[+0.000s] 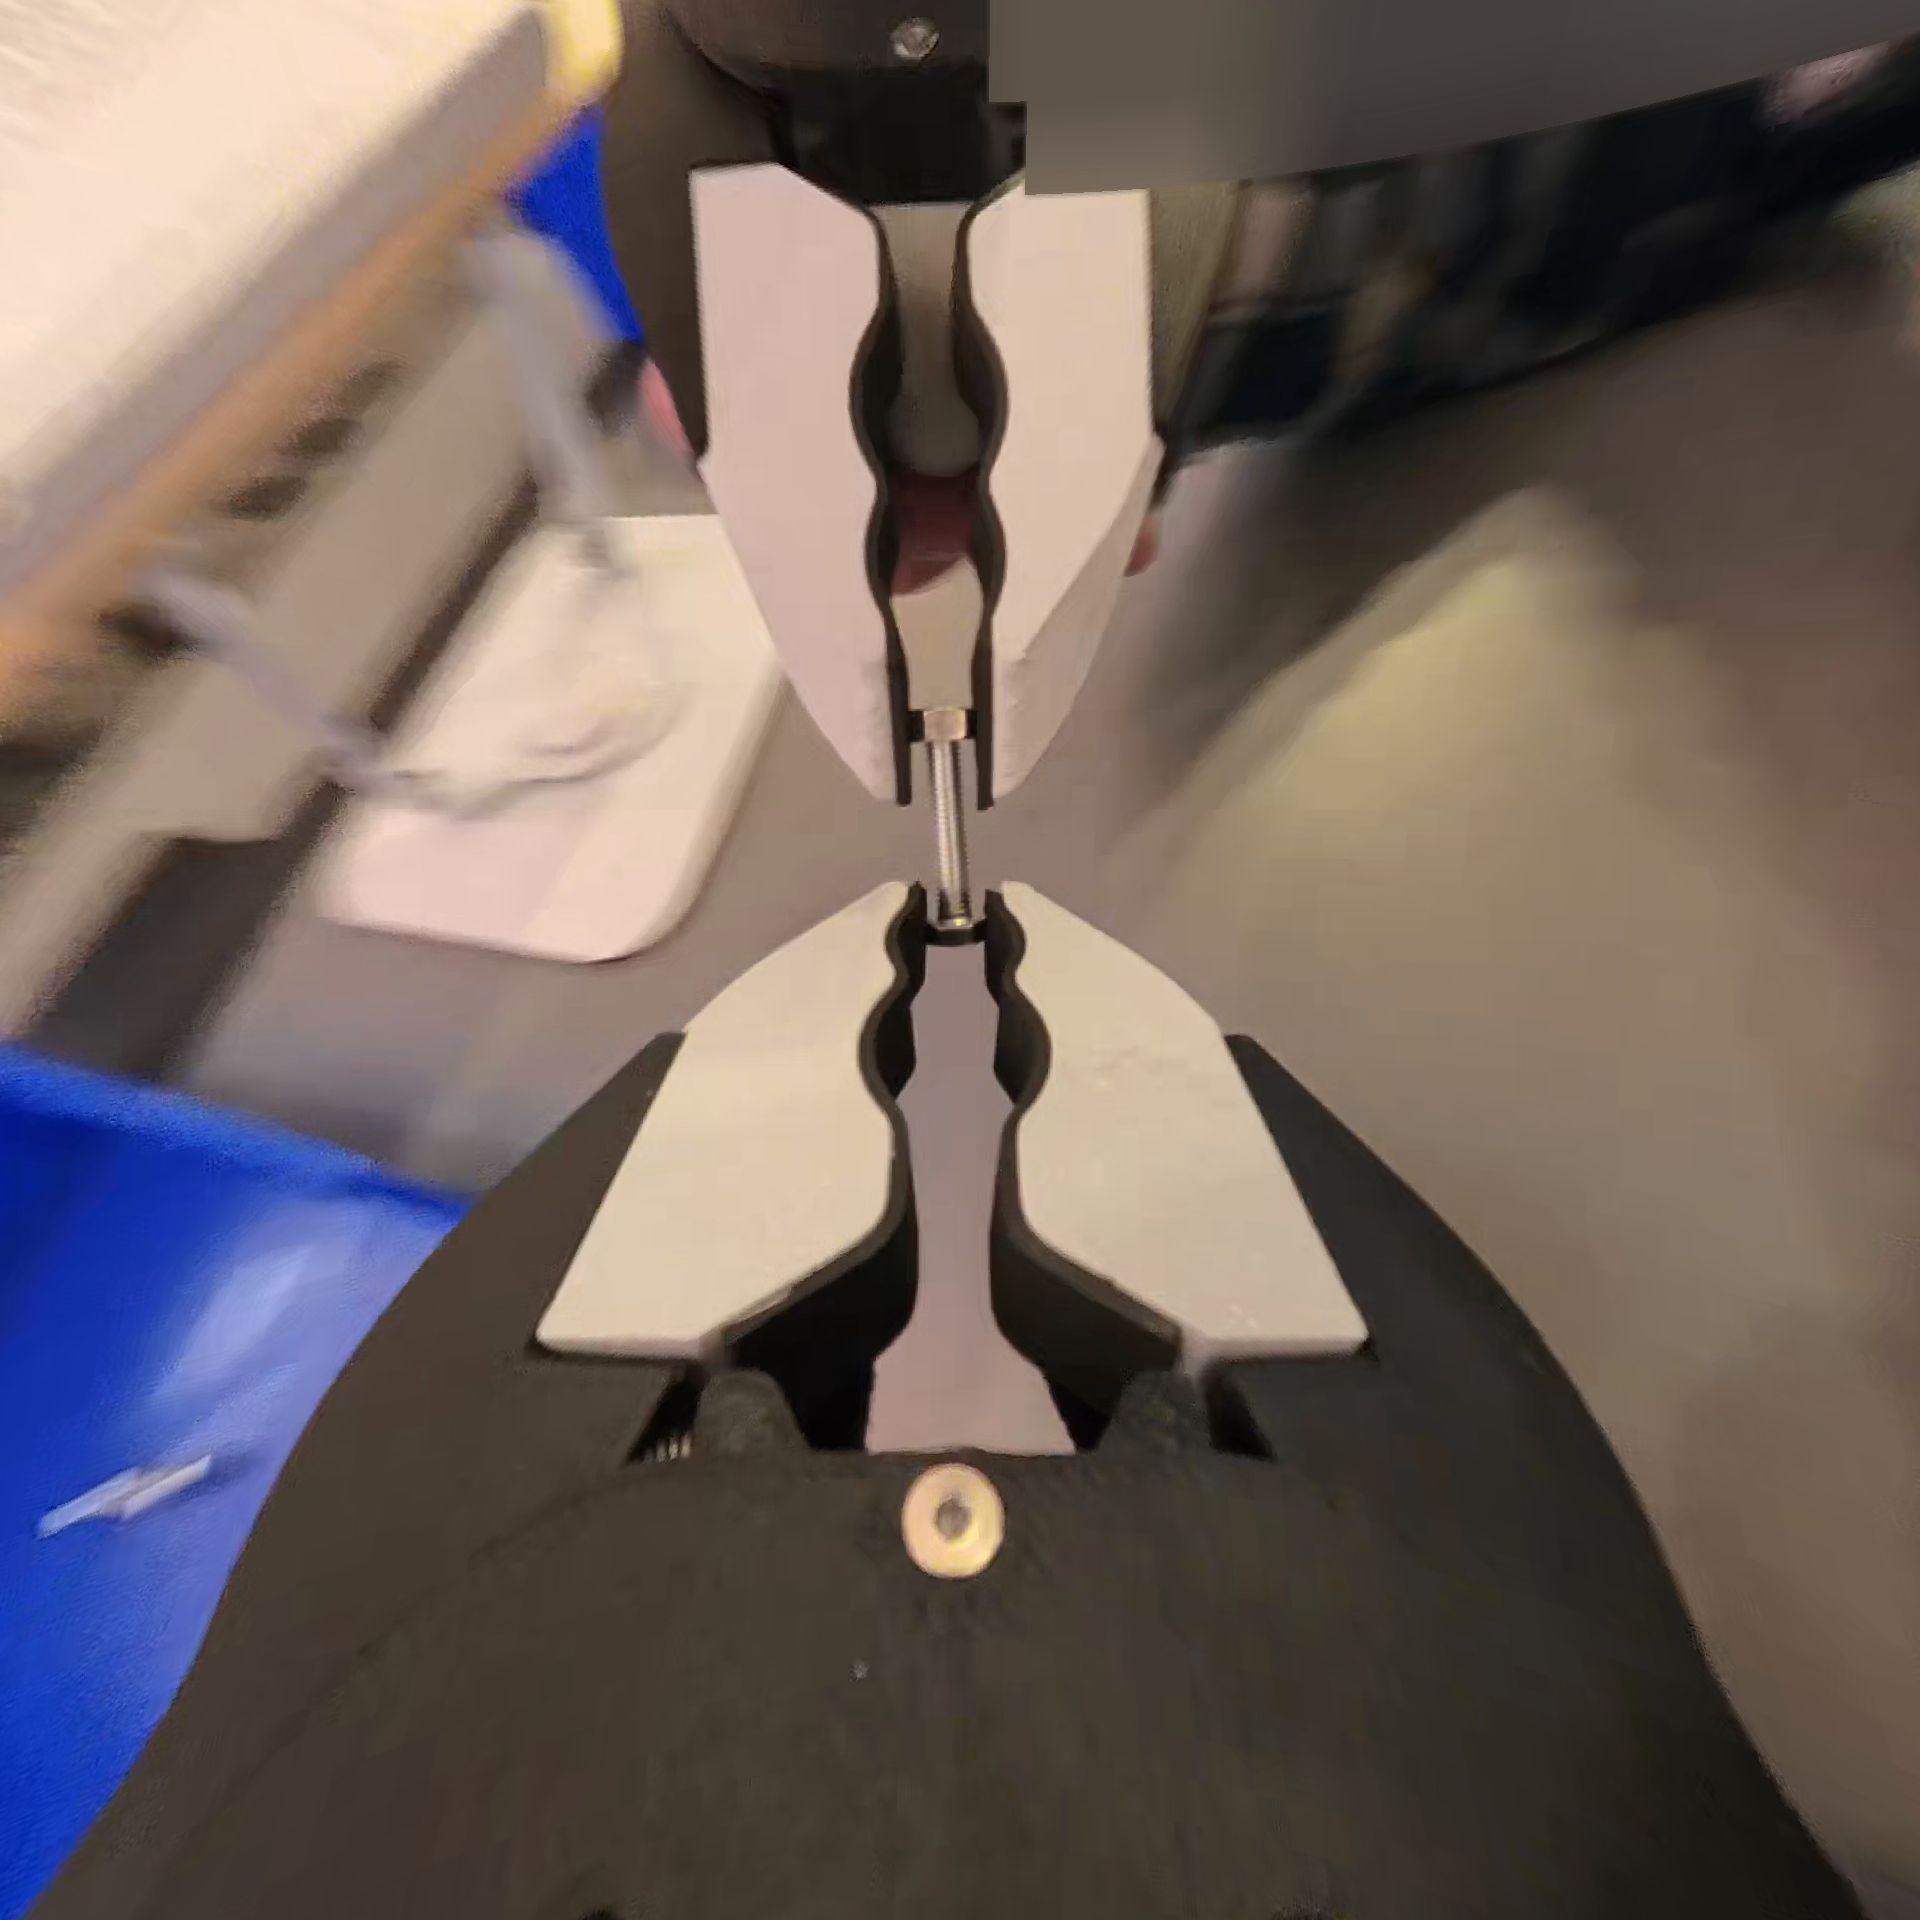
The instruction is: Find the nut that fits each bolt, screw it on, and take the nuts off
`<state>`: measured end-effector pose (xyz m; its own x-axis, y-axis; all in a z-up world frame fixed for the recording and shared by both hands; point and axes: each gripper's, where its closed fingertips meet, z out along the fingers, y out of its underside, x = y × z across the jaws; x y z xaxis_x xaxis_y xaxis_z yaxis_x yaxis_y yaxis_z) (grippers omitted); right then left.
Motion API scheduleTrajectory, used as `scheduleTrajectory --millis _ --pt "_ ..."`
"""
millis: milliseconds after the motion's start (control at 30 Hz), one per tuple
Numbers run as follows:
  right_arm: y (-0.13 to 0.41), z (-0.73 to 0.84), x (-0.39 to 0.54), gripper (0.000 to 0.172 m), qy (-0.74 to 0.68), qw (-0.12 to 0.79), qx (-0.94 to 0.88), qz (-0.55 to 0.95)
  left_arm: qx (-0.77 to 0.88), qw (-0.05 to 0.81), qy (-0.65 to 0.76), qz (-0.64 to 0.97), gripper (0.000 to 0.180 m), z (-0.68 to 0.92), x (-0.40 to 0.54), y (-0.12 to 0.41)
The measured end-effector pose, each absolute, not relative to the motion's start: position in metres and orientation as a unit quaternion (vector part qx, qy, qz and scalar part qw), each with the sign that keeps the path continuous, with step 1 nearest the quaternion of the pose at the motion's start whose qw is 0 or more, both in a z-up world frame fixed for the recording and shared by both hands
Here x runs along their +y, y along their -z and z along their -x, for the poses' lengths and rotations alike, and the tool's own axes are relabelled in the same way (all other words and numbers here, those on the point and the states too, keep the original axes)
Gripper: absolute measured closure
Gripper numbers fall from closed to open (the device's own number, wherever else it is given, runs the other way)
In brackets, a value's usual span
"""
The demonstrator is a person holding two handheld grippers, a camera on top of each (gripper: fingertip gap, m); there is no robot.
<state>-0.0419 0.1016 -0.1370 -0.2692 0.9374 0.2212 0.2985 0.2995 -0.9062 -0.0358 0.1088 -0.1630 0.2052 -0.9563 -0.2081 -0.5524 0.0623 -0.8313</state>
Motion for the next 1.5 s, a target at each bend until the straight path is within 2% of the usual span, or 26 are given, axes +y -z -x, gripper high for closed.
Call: scheduleTrajectory --millis 133,233,433,667,833,967,1100,1233,1367,1500 --pt "0.143 0.042 0.089 0.160 -0.350 0.422 -0.731 0.406 0.603 0.373 0.315 0.631 0.170 0.035 0.096 0.169" --pt "0.144 0.043 0.088 0.160 -0.340 0.424 -0.735 0.404 0.599 0.369 0.330 0.629 0.170 0.035 0.095 0.171" --pt "0.145 0.044 0.089 0.160 -0.348 0.424 -0.729 0.409 0.591 0.377 0.339 0.628 0.169 0.034 0.096 0.171" --pt "0.139 0.044 0.098 0.160 -0.363 0.435 -0.704 0.429 0.577 0.405 0.311 0.637 0.148 0.034 0.106 0.168" --pt "0.136 0.043 0.108 0.160 -0.388 0.431 -0.675 0.456 0.563 0.439 0.283 0.640 0.144 0.037 0.111 0.163" --pt "0.131 0.042 0.119 0.160 -0.443 0.424 -0.619 0.491 0.536 0.510 0.171 0.651 0.135 0.047 0.132 0.157" --pt "0.133 0.041 0.134 0.160 -0.515 0.394 -0.537 0.539 0.491 0.583 0.028 0.647 0.136 0.058 0.151 0.148" --pt "0.143 0.043 0.143 0.160 -0.569 0.359 -0.463 0.577 0.506 0.584 -0.098 0.627 0.139 0.057 0.157 0.159" --pt "0.146 0.044 0.143 0.160 -0.592 0.344 -0.434 0.586 0.510 0.579 -0.130 0.622 0.143 0.053 0.160 0.166" --pt "0.150 0.046 0.143 0.160 -0.590 0.340 -0.425 0.597 0.519 0.577 -0.151 0.612 0.163 0.053 0.159 0.168"
